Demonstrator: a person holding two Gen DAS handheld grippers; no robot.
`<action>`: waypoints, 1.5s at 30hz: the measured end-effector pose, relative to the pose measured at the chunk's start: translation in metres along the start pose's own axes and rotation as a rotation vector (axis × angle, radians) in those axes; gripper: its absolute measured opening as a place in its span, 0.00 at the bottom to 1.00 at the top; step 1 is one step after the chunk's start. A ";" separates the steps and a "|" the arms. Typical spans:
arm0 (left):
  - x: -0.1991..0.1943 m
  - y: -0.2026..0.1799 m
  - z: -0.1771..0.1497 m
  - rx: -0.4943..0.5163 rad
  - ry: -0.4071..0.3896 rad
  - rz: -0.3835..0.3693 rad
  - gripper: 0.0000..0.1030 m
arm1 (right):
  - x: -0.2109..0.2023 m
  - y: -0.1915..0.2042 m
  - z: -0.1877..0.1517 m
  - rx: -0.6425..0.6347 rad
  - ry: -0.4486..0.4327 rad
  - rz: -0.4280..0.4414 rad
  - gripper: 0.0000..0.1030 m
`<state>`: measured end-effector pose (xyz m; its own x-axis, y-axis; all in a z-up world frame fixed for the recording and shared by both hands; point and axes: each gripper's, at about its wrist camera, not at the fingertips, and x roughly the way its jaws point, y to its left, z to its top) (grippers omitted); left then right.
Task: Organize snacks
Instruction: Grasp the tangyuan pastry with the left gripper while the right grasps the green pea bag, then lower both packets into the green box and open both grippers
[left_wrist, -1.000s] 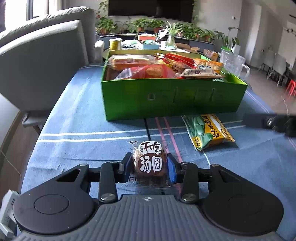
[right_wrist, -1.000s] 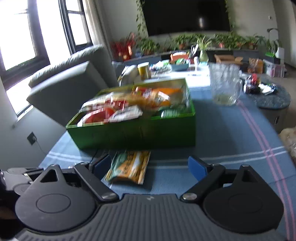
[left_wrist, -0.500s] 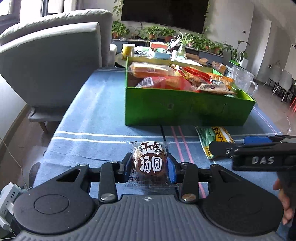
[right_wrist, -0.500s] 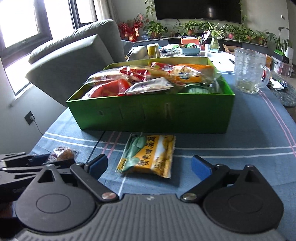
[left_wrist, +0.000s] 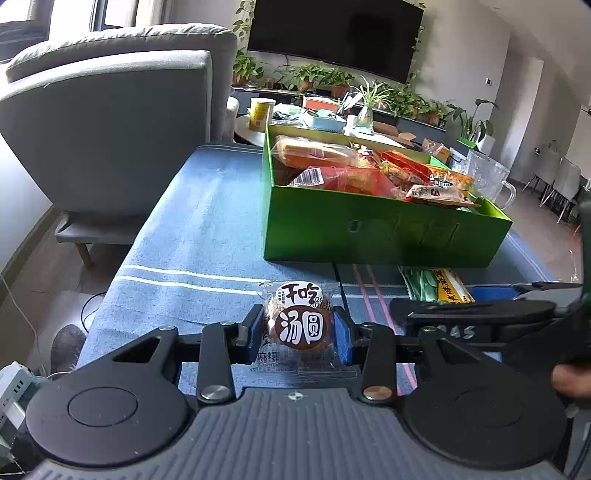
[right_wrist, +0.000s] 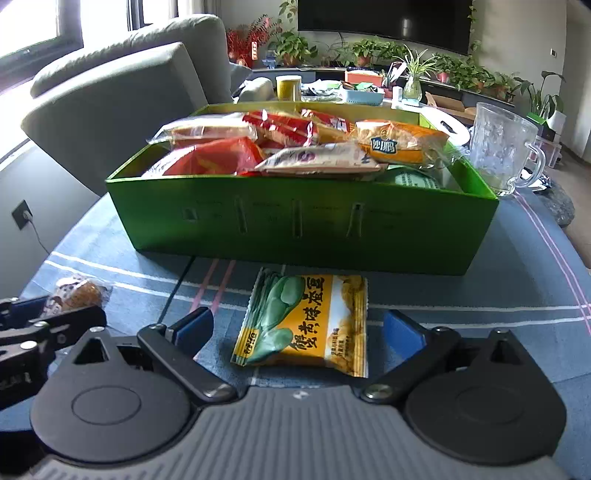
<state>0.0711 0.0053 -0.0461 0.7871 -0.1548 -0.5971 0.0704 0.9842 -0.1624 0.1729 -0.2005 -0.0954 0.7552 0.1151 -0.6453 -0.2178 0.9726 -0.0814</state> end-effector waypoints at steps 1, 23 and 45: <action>0.000 -0.001 0.000 0.002 0.001 -0.002 0.35 | 0.002 0.001 -0.001 -0.007 0.006 0.000 0.71; -0.003 -0.026 0.001 0.034 0.018 0.003 0.35 | -0.022 -0.035 -0.005 0.088 -0.054 0.072 0.61; -0.004 -0.068 0.016 0.131 0.013 -0.007 0.35 | -0.046 -0.079 -0.005 0.183 -0.142 0.114 0.61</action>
<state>0.0725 -0.0600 -0.0201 0.7781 -0.1618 -0.6069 0.1557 0.9858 -0.0631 0.1527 -0.2836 -0.0629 0.8140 0.2411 -0.5285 -0.2008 0.9705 0.1334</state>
